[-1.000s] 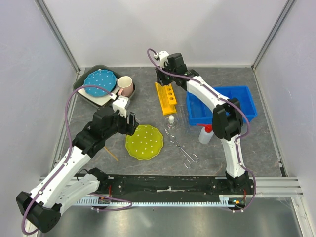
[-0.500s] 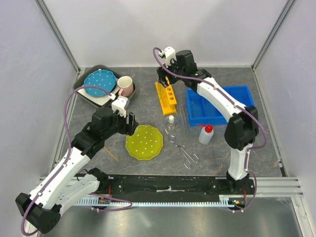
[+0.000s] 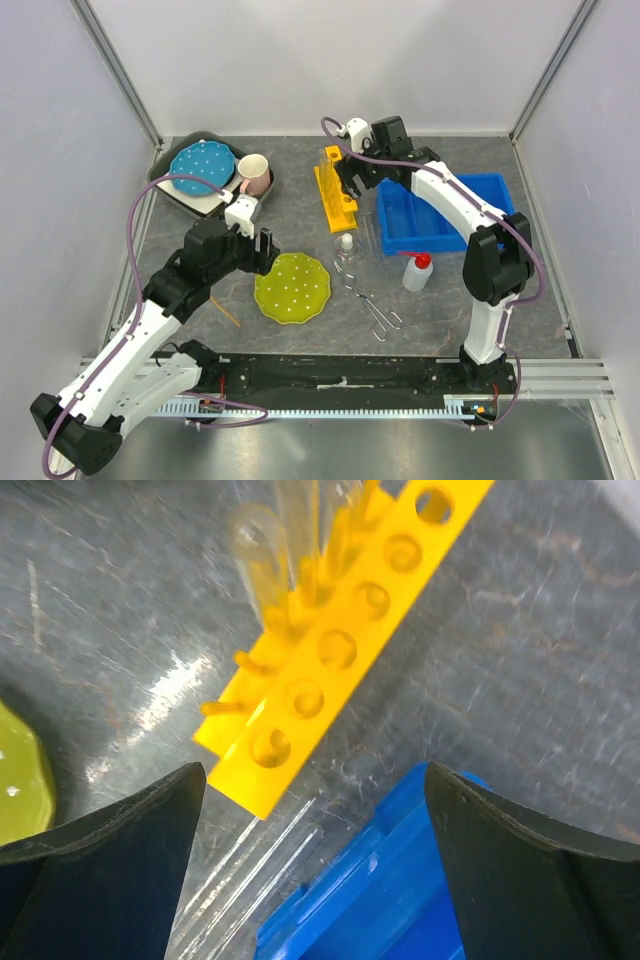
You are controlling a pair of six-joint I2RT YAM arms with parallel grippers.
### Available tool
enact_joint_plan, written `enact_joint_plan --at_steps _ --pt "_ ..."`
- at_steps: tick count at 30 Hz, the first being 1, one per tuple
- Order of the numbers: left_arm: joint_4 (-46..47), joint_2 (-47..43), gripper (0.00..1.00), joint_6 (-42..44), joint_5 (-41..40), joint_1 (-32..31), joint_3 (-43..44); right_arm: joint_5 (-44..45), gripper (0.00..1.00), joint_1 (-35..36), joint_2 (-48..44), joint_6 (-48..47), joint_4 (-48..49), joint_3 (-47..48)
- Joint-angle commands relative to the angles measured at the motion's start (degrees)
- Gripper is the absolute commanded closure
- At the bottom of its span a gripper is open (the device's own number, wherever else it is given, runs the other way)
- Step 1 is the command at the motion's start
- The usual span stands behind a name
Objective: Organize the chemistry lab equipment
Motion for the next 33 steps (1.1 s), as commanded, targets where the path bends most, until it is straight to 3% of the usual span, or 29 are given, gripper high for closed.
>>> enact_joint_plan --at_steps 1,6,20,26,30,33 --pt "2.22 -0.67 0.25 2.18 0.98 0.14 -0.23 -1.62 0.02 -1.78 3.57 1.64 -1.17 -0.48" --pt "2.22 -0.67 0.25 2.18 1.07 0.14 -0.23 -3.82 0.02 -1.79 8.66 6.03 -0.91 0.83" --pt "2.22 -0.67 0.25 2.26 1.33 0.14 -0.23 -3.21 0.09 -0.91 12.18 8.58 0.33 1.53" --pt "2.22 -0.67 0.24 2.26 1.24 0.14 -0.32 -0.13 0.20 1.11 14.12 6.83 -0.55 3.64" --pt "2.22 -0.76 0.24 2.26 1.33 0.14 -0.32 1.19 0.39 1.38 14.74 4.46 -1.52 4.96" --pt "2.31 -0.58 0.24 2.26 1.42 0.14 -0.23 1.98 0.48 1.47 14.91 2.52 -2.13 6.28"
